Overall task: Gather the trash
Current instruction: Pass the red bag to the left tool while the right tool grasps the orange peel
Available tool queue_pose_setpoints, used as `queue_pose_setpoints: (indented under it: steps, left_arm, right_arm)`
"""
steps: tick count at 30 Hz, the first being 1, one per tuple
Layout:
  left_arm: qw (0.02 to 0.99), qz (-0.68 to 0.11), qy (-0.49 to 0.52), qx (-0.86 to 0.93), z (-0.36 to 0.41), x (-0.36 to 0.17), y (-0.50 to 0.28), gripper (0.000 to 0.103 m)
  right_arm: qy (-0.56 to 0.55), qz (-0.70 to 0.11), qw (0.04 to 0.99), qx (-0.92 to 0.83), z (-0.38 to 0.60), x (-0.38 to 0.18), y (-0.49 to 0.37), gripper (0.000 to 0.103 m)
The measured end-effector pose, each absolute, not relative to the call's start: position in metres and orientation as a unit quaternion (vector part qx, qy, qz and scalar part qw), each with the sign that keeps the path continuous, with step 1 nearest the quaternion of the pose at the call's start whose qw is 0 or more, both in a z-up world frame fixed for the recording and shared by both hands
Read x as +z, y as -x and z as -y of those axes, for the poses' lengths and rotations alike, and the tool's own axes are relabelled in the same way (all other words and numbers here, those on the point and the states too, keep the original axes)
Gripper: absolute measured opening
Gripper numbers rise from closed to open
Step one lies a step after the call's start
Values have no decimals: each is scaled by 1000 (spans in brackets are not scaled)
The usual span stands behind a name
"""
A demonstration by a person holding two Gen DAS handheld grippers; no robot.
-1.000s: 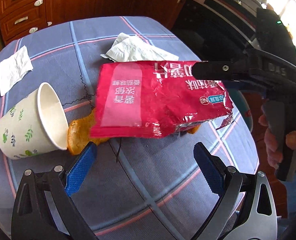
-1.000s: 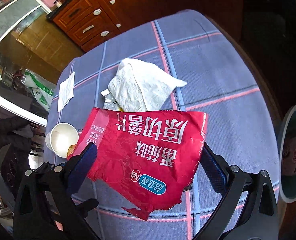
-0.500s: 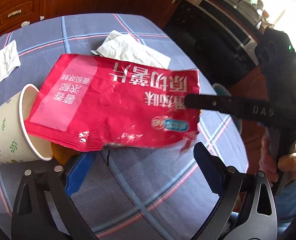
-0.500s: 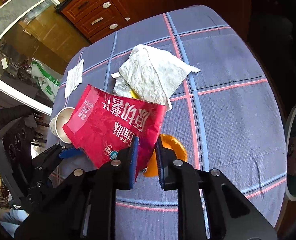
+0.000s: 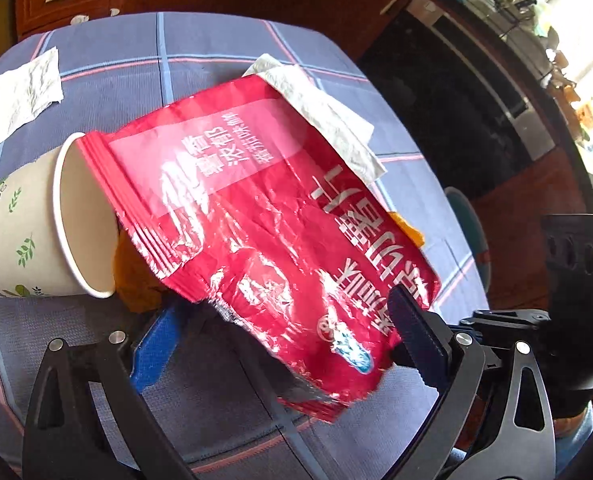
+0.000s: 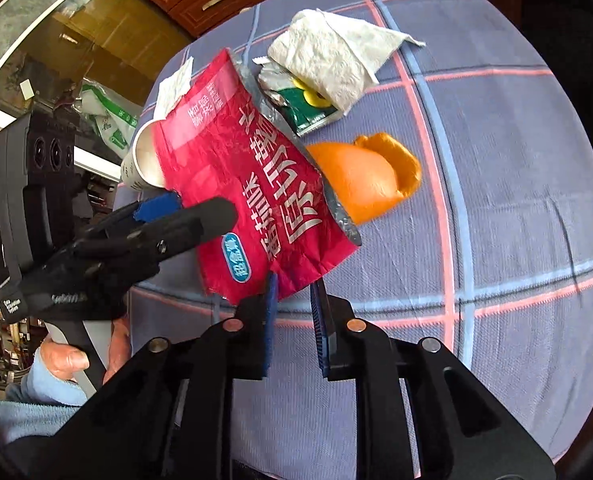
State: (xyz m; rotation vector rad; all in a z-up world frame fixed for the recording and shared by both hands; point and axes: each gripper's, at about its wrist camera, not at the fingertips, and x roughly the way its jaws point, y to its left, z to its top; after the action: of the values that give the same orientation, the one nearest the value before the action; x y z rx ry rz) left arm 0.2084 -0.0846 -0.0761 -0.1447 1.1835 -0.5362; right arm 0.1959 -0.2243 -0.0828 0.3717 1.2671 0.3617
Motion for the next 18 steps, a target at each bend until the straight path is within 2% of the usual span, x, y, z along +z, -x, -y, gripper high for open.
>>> queue_pose_setpoints:
  steps: [2, 5, 9, 16, 17, 18]
  left_arm:
    - [797, -552, 49, -240, 91, -79, -207, 89]
    - [802, -547, 25, -239, 98, -80, -203, 89]
    - [809, -538, -12, -237, 102, -81, -197, 89]
    - [810, -539, -39, -226, 99, -83, -193, 90]
    - [810, -540, -42, -225, 97, -83, -193, 90]
    - [810, -540, -43, -225, 96, -83, -193, 90]
  right_arm:
    - [-170, -574, 787, 150, 237, -75, -192, 51]
    - [-181, -551, 805, 123, 260, -61, -194, 59]
    - [-172, -529, 826, 90, 277, -56, -218, 59]
    - [-166, -547, 812, 118, 255, -81, -254, 59]
    - [-165, -548, 811, 124, 251, -83, -255, 58]
    - [-162, -549, 810, 129, 244, -85, -255, 53]
